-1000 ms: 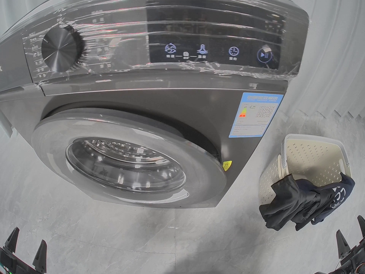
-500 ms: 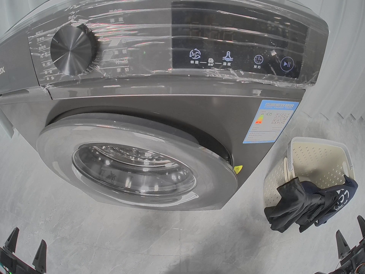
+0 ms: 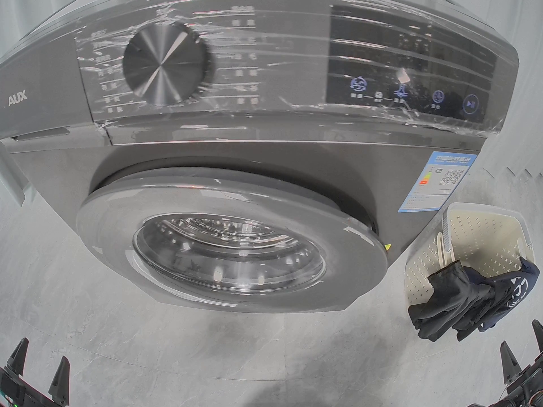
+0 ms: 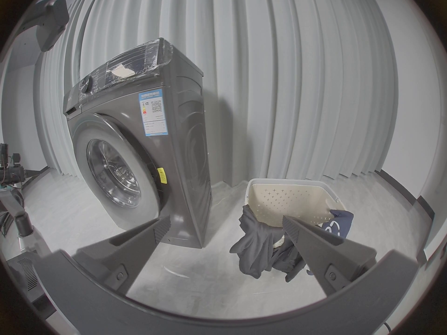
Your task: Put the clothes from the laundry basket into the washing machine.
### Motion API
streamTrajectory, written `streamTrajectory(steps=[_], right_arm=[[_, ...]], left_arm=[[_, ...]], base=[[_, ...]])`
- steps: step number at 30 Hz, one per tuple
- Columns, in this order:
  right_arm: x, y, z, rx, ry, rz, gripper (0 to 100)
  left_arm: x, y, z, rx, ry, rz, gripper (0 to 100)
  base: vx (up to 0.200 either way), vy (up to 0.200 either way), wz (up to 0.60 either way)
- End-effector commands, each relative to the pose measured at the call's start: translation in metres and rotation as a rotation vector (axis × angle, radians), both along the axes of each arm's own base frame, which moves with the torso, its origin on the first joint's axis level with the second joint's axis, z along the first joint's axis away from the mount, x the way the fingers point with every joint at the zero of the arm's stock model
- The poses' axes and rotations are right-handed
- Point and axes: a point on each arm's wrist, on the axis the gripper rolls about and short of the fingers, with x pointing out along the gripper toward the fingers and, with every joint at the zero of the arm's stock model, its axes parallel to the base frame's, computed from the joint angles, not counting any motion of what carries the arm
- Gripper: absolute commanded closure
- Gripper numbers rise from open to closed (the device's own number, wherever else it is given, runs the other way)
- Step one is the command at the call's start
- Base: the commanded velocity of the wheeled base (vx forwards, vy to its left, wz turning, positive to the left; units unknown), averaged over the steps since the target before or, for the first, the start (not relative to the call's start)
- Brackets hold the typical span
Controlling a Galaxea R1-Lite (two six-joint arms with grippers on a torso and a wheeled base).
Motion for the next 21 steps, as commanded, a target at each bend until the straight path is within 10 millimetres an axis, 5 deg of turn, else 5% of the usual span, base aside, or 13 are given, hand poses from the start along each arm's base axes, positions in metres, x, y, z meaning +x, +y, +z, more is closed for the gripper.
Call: streamTrajectory(steps=[1,21], right_arm=[[0.0003,0.0000,-0.0053,0.000,0.006,0.001,0],[0.0003,0.0000,-0.0053,0.000,0.006,0.001,0]], left_arm=[[0.0003,0.0000,-0.0049,0.000,0.005,-0.001,0],[0.0003,0.0000,-0.0049,0.000,0.005,-0.001,0]], base=[[0.000,0.000,0.00],[0.000,0.000,0.00]])
